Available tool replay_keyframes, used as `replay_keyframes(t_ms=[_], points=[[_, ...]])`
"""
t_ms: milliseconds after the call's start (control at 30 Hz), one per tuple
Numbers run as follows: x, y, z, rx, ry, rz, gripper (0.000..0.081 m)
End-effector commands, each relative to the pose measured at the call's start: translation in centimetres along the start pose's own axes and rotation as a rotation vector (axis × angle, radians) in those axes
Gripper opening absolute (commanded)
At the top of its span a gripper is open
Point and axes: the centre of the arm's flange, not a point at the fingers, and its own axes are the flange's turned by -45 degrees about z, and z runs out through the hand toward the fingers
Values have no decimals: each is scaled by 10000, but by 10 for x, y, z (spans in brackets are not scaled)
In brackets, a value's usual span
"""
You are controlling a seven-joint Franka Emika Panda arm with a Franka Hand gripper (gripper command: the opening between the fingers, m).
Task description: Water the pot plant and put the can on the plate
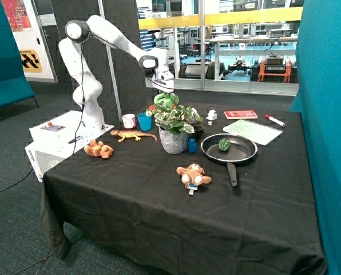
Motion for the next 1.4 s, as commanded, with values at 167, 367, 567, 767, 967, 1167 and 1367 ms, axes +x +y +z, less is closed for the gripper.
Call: replay_keyframes(t_ms=[167,367,567,767,967,1167,1367], points=[[-1,-3,-13,39,-25,-130,600],[-2,0,-16,39,-25,-19,643],[-1,1,-23,39,-25,18,684],[1,1,-30,39,-25,1,724],[5,5,-43,39,-25,35,803],[8,13,-55,38,-26,278,808],[5,31,-65,37,-27,888,808]])
